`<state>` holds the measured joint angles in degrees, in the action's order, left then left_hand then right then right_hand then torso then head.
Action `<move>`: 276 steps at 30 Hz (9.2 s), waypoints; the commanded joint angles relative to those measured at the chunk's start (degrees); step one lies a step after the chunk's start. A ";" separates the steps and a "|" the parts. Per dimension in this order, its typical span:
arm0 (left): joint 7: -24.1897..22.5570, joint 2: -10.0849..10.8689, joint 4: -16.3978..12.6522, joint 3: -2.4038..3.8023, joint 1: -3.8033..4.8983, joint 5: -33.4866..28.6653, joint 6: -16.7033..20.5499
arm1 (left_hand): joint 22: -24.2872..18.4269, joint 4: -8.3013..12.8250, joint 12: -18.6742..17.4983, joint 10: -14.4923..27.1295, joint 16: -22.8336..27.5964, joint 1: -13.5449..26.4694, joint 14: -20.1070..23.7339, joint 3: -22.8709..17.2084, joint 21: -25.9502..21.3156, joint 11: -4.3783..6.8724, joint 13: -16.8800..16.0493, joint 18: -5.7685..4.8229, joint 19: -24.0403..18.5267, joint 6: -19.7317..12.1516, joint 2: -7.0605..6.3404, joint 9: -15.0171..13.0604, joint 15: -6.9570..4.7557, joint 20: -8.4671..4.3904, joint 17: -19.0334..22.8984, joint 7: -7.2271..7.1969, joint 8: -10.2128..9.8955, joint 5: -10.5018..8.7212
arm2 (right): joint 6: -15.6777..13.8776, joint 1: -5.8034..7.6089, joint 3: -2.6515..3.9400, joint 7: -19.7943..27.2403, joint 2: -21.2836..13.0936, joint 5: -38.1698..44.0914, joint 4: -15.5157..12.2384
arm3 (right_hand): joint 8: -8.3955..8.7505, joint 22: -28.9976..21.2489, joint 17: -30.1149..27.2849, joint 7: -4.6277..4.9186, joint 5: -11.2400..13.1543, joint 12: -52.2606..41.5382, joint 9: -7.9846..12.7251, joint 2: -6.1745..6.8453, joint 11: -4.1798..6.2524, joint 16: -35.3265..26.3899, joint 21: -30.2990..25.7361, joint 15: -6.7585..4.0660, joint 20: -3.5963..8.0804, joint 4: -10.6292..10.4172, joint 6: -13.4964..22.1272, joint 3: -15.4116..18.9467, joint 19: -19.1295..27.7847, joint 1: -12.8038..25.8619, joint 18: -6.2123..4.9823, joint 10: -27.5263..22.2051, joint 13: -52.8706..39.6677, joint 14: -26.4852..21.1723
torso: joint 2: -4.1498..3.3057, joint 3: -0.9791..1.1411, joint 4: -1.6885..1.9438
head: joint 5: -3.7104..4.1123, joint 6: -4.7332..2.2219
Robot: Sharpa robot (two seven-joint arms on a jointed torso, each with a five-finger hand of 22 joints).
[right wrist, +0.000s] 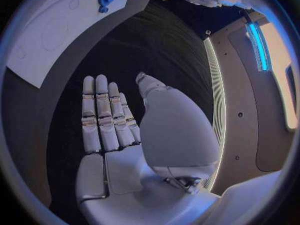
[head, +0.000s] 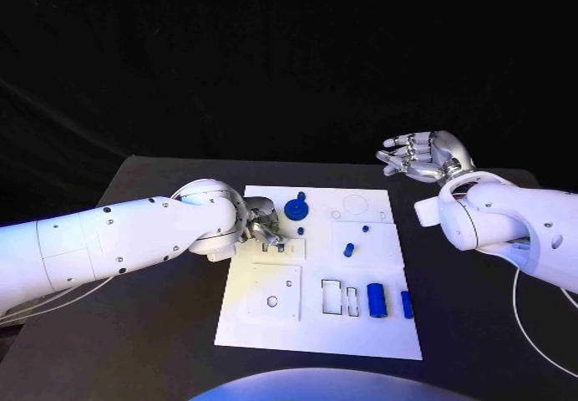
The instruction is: Assemble the parts on the task board
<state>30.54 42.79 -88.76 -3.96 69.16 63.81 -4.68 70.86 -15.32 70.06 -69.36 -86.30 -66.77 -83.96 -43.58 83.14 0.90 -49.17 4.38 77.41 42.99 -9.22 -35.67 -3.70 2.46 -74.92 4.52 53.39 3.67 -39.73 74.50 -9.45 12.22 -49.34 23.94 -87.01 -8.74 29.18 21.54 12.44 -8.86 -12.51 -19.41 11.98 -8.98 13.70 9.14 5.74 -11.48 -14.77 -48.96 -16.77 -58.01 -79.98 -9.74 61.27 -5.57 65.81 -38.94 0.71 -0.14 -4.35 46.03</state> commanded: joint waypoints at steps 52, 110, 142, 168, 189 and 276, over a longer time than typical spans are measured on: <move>-0.14 -0.69 0.36 -0.10 -0.90 1.50 -4.73 | 0.66 11.07 -0.57 -1.59 -0.33 4.54 -3.88 -13.48 0.40 0.57 0.86 -0.47 0.92 2.74 0.00 -2.32 -0.88 -0.41 -6.52 -1.94 1.64 0.76 | 1.95 -0.06 0.01 -0.29 -0.09 1.77 0.06 | 0.59 -1.07 -0.35 0.86 0.02 -0.01 0.22 -0.41 -0.30 -1.42 -1.08 0.31 -0.61 -0.11 0.16 0.84 0.52 0.66 -0.55 -0.42 0.74 -1.04 | 0.00 0.03 0.03 | -0.03 0.50; -0.13 -1.17 1.43 -0.07 -0.87 0.43 -5.58 | 2.02 4.89 1.06 -3.33 -0.26 17.54 -3.95 -5.89 0.62 1.29 -0.65 -0.75 1.92 5.61 -0.42 -3.68 -1.52 -1.08 -6.63 -2.92 0.55 -0.13 | 2.48 -0.41 0.01 0.53 -0.07 0.68 0.46 | 1.60 -5.90 -0.76 1.11 0.06 -2.29 0.94 -4.57 -0.64 -4.77 -2.88 0.79 -1.24 -1.94 -0.45 12.23 0.11 8.24 -0.68 -1.72 1.81 -0.99 | 0.02 0.07 0.01 | -0.03 0.76; -0.30 -0.70 1.14 0.36 -0.89 0.28 -3.55 | 2.10 -1.35 1.33 -3.14 -0.23 18.82 -3.94 7.25 0.45 1.35 -0.70 -0.74 1.95 6.38 -1.51 -4.43 -1.59 -1.16 -6.68 -3.02 -0.42 -0.24 | 3.14 -0.70 0.01 1.27 -0.06 0.75 0.67 | 2.15 -8.09 -1.47 1.41 -0.15 -3.22 1.46 -5.93 -1.01 -6.91 -3.75 1.38 -1.76 -1.99 -0.53 19.29 1.13 7.45 -0.61 -2.79 1.85 -2.46 | 0.04 0.01 -0.03 | 0.02 0.38; -0.59 0.83 7.97 5.18 5.11 -3.94 -7.73 | -4.22 -1.30 -4.06 5.97 1.19 10.30 -2.54 13.26 -2.73 -2.88 10.30 0.58 -2.59 -1.64 -0.91 0.70 2.05 1.79 -3.60 1.77 -10.35 0.13 | 3.04 -1.14 0.00 2.24 0.18 -0.29 2.13 | 2.30 -9.07 -2.18 1.57 -0.18 -3.45 1.66 -6.57 -1.22 -7.69 -4.41 1.73 -2.13 -1.93 -0.59 20.96 2.10 6.53 -0.60 -3.23 1.85 -3.49 | -0.02 -0.03 0.17 | 0.05 -0.24; -0.12 -5.00 17.53 2.49 4.95 -1.67 -14.14 | -4.49 -1.49 -4.03 6.37 1.44 11.38 -2.24 15.01 -2.93 -2.80 10.58 0.68 -2.85 -0.07 -0.34 1.06 2.09 2.00 -3.02 1.57 -10.04 -0.03 | 3.02 -1.15 0.00 2.03 0.21 -0.30 1.82 | 2.27 -9.25 -2.30 1.55 -0.18 -3.58 1.68 -6.92 -1.20 -7.73 -4.45 1.72 -2.18 -1.91 -0.71 21.13 2.12 6.23 -0.65 -3.17 1.83 -3.45 | -0.03 -0.04 -0.01 | -0.31 0.42; -0.36 -5.46 18.22 1.40 4.15 -10.91 -10.99 | -3.40 9.07 -3.47 5.40 1.31 -2.48 -2.22 -4.66 -2.62 -1.61 10.72 0.57 -2.71 -0.62 3.19 -1.34 1.06 1.35 -3.14 0.44 -4.19 0.02 | 3.51 -1.15 0.00 2.03 0.41 -0.05 1.88 | 2.27 -9.58 -2.53 1.51 -0.13 -3.75 1.74 -7.87 -1.17 -7.83 -4.47 1.72 -2.23 -1.93 -0.85 21.44 2.09 6.12 -0.69 -3.18 1.84 -3.42 | 0.10 0.09 0.08 | -0.87 1.59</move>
<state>30.58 37.14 -69.91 -2.63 73.33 56.48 -17.48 67.44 -14.30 66.57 -63.59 -84.91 -69.66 -83.95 -39.87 80.26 -0.76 -38.44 4.40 74.52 42.48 -5.94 -35.75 -2.46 4.08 -74.91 5.11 48.97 3.31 -37.24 73.38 -9.46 13.70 -48.97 23.35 -85.10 -6.74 19.66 19.05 12.47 -8.86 -15.91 -17.77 4.45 -10.25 6.15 4.95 7.56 -13.62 -16.60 -49.34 4.33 -56.27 -73.67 -9.74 58.46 -3.83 62.73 -38.85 0.74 -0.09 -5.13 47.59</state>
